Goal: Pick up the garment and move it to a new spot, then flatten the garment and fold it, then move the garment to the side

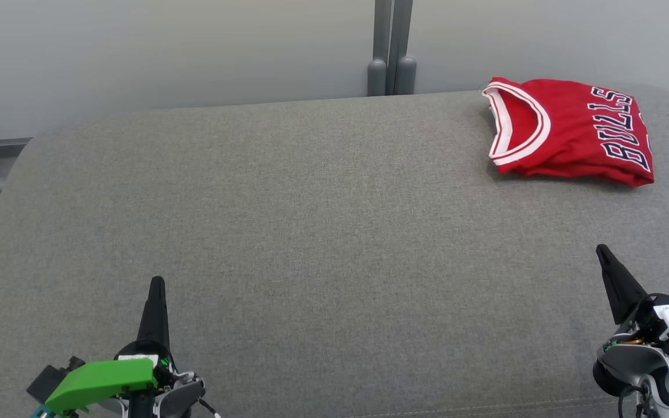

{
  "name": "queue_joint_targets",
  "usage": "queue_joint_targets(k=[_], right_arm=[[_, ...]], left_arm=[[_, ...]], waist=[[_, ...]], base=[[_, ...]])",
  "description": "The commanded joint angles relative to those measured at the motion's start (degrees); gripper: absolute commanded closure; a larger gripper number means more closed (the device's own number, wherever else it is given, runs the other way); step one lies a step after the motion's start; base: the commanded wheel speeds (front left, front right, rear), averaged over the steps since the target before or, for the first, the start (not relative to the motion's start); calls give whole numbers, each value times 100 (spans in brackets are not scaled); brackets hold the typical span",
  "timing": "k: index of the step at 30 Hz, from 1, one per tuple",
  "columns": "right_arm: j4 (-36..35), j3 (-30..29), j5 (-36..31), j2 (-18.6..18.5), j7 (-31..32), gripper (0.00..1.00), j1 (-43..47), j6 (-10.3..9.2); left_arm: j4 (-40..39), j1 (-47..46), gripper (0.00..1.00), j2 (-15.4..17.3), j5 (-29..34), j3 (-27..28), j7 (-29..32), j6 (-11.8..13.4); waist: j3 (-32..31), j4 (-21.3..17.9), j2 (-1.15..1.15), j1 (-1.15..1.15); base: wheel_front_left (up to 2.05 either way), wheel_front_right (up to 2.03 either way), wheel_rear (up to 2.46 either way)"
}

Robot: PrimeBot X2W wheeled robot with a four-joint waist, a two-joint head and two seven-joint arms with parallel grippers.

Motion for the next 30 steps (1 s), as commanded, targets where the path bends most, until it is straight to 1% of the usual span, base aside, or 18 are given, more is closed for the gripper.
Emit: queue_joint_targets(k=[1, 30], right_arm=[[8, -8, 12, -28, 12, 100, -48, 2], [8, -8, 12, -28, 12, 100, -48, 2]], left_arm=[[-4, -82, 100, 33, -19, 4, -7, -29], [-5, -81, 100, 34, -20, 4, -7, -29]], waist=[[0, 0, 0, 0], [0, 0, 0, 0]], base=[[0, 0, 0], [0, 0, 0]])
